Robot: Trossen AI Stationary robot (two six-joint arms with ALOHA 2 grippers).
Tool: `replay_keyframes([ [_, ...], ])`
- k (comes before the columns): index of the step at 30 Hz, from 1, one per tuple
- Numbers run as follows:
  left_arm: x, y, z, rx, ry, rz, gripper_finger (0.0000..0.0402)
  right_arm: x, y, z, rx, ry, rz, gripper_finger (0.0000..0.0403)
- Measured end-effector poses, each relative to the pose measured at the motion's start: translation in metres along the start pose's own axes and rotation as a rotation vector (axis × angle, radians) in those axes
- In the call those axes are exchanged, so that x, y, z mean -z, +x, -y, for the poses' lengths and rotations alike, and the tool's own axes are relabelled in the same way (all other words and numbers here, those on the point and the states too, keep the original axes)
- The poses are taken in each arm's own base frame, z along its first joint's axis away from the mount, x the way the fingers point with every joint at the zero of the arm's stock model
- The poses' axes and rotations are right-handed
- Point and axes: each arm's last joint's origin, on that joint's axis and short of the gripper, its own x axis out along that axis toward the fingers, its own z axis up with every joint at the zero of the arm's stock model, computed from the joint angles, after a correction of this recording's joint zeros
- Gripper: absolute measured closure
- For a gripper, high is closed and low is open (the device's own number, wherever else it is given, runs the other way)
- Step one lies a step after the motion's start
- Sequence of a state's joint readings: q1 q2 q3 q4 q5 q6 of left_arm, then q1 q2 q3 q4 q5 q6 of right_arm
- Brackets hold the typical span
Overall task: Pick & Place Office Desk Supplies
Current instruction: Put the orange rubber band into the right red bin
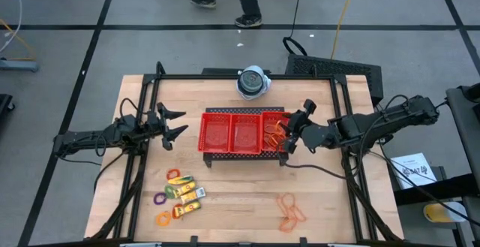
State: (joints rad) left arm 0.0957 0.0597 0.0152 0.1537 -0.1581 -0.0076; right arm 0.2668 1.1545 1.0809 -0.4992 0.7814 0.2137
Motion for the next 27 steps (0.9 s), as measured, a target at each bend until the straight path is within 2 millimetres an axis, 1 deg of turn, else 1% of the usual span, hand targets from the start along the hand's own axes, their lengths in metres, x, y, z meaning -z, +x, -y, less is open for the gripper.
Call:
replay_keyframes([
  [2,0.0001,0.0,0.0,0.0,0.0,0.0,0.0135,0.0001,-0.0001,-0.0002,-0.003,0.028,-0.001,0.0262],
  [5,0.0001,0.0,0.0,0.0,0.0,0.0,0.0135,0.0008,-0.0001,-0.0015,-0.051,0.072,-0.017,0.0254],
  [7,0.0,0.0,0.0,0.0,0.0,0.0,0.0135,0.001,-0.0002,-0.0023,-0.077,0.085,-0.024,0.0252],
  [15,0.0,0.0,0.0,0.0,0.0,0.0,0.0135,0.0018,-0.0005,-0.0027,-0.085,0.14,-0.034,0.0256],
  [19,0.0,0.0,0.0,0.0,0.0,0.0,0.0135,0.0041,0.0013,-0.0022,-0.147,0.186,-0.083,0.0254],
  [24,0.0001,0.0,0.0,0.0,0.0,0.0,0.0135,0.0079,0.0067,0.0037,-0.175,0.329,-0.168,0.0246],
  [27,0.0,0.0,0.0,0.0,0.0,0.0,0.0135,0.0076,0.0068,0.0064,-0.203,0.331,-0.181,0.024],
])
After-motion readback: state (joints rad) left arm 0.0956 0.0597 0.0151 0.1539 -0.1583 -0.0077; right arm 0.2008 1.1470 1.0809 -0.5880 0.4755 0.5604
